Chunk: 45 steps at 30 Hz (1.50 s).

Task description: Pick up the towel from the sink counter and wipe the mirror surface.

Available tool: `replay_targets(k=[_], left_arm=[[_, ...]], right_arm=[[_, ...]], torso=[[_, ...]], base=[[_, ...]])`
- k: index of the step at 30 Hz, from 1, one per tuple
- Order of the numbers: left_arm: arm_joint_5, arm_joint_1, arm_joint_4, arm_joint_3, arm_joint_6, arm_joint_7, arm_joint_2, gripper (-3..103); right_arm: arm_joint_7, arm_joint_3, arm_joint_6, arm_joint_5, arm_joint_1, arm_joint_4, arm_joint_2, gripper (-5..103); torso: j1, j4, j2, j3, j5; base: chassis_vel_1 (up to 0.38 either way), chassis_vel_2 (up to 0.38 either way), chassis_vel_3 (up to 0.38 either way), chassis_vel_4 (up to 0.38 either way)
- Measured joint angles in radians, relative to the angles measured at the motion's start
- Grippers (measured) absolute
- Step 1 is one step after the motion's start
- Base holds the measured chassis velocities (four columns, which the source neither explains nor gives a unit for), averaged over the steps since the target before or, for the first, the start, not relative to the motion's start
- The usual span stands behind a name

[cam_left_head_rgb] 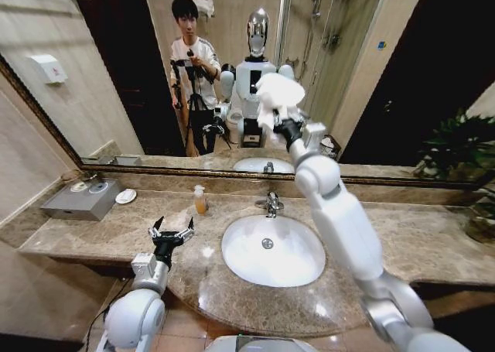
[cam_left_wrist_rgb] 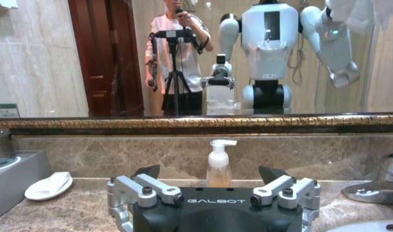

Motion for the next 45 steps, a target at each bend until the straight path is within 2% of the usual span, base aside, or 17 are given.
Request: replay_targets(k=[6,13,16,20,26,31,34,38,45], left_arm=[[0.000,0.000,0.000,0.000,0.000,0.000,0.000,100],[0.000,0.000,0.000,0.000,0.000,0.000,0.000,100],[0.000,0.000,0.000,0.000,0.000,0.000,0.000,100],[0.000,0.000,0.000,0.000,0.000,0.000,0.000,100],[0.000,0.000,0.000,0.000,0.000,0.000,0.000,100],[0.000,0.000,0.000,0.000,0.000,0.000,0.000,100],[0.000,0.000,0.000,0.000,0.000,0.000,0.000,100],[0.000,0.000,0.000,0.000,0.000,0.000,0.000,100],[0.000,0.000,0.000,0.000,0.000,0.000,0.000,100]], right_arm=[[0.005,0.003,-0.009,0.059,0.113,-0.004,-0.029,12],[0.003,0.032,-0.017,0.080,0.219,-0.046,-0.032,12],[0.000,0.032,-0.017,0.078,0.197,-0.046,-0.032,12],[-0.014,0.038,-0.006,0.039,0.062,-0.024,-0.023,12],[-0.025,0.042,0.009,0.006,-0.023,0.001,-0.012,12],[-0.023,0.048,0.010,0.014,0.019,0.008,-0.007,12],[-0.011,0.067,0.004,0.063,0.082,0.017,-0.008,12],[-0.010,0.080,0.004,0.072,0.100,0.030,-0.009,12],[-0.020,0.056,0.028,0.012,-0.055,0.091,-0.013,12]], torso=[[0.000,0.0001,0.000,0.000,-0.0001],[0.000,0.0002,0.000,0.000,-0.0002],[0.000,0.0003,0.000,0.000,-0.0003],[0.000,0.0000,0.000,0.000,0.0000],[0.000,-0.0001,0.000,0.000,0.0001],[0.000,0.0004,0.000,0.000,0.0000],[0.000,0.0002,0.000,0.000,-0.0001],[0.000,0.0001,0.000,0.000,-0.0002],[0.000,-0.0001,0.000,0.000,-0.0001]], base=[[0.000,0.000,0.000,0.000],[0.000,0.000,0.000,0.000],[0.000,0.000,0.000,0.000],[0.000,0.000,0.000,0.000],[0.000,0.000,0.000,0.000],[0.000,0.000,0.000,0.000],[0.000,0.000,0.000,0.000],[0.000,0.000,0.000,0.000],[0.000,0.000,0.000,0.000]])
